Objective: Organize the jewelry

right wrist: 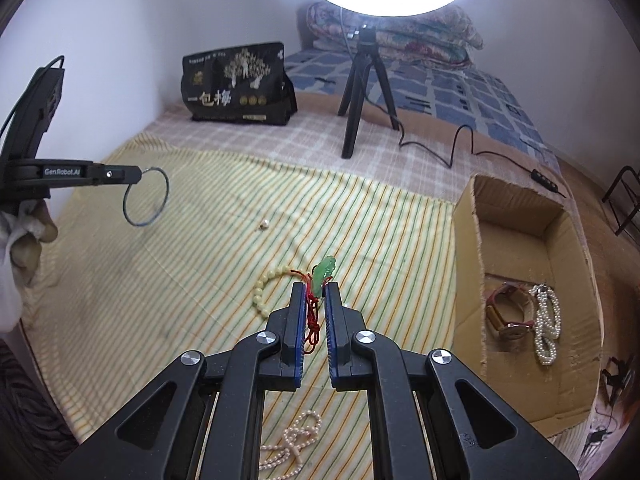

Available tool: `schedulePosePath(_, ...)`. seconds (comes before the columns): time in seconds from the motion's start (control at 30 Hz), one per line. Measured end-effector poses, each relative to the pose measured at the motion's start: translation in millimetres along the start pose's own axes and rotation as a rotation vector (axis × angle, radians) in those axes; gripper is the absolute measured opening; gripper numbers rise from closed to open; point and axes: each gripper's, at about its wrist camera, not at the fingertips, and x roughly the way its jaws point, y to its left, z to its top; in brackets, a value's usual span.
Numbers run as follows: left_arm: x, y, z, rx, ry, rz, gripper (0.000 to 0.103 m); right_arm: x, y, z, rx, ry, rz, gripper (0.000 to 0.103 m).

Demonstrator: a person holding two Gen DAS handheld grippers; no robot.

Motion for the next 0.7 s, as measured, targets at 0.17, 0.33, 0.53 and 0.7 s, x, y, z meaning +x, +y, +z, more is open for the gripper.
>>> schedulePosePath(0.17, -16.2, -14.9, 0.8, 0.009, -0.019, -0.051, 0.001, -15.7, -5.2, 1.3, 0.015, -0.033, -0.006, 0.007)
schedulePosePath(0.33, -25.9, -32.6, -0.4, 0.029, -0.031, -0.083, 0.001, -32.0, -17.6, -0.1, 0.044, -0.065, -0.022, 0.007)
schedulePosePath(0.53, -34.5, -64.1, -4.1, 0.066, -0.043, -0.117, 0.001, -51.5, -38.0, -3.9, 0.083, -0.100, -0.045, 0.007)
schedulePosePath(0.7, -30.4, -87.8, -8.2, 0.105, -0.038, -0.125, 0.001, -61.9, -53.4, -14.2, 0.107, -0.104, -0.071, 0.007)
